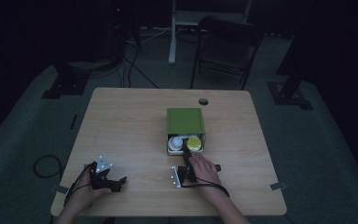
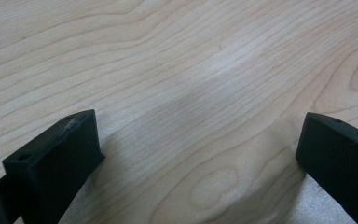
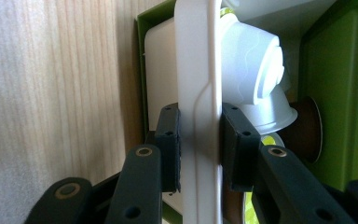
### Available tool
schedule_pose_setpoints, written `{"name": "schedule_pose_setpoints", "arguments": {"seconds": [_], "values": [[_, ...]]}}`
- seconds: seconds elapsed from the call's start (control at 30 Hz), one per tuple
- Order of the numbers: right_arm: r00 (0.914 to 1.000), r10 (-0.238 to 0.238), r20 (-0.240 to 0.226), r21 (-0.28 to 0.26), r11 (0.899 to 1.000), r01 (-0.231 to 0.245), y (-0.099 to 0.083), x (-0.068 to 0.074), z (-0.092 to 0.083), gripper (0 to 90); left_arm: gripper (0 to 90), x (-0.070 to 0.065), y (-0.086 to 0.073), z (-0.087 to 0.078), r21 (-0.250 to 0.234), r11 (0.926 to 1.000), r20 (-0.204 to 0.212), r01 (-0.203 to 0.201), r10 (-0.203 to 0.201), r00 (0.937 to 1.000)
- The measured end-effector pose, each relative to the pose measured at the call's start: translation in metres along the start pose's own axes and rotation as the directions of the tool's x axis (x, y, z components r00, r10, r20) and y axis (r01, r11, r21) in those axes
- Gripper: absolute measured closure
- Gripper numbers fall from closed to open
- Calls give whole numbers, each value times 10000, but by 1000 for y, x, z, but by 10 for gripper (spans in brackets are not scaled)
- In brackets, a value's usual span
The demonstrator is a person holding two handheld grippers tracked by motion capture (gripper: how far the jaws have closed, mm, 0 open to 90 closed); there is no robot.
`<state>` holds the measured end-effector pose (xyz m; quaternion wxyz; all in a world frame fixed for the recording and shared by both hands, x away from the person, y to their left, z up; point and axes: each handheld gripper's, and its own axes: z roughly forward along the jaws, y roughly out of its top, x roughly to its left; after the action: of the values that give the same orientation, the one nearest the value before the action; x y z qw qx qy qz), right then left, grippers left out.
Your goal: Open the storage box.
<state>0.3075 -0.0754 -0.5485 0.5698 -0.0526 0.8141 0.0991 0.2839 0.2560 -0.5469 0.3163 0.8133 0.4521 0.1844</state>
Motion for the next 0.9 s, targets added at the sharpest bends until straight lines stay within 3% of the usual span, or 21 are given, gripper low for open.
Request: {"name": "schedule_pose_setpoints", "arguments": {"seconds": [0.9], "values": [[9987,-333,-379,-243,9992,324,3,7,-30,717,0,0,0,0,-4,10000,-3,-5,5,10000]]}}
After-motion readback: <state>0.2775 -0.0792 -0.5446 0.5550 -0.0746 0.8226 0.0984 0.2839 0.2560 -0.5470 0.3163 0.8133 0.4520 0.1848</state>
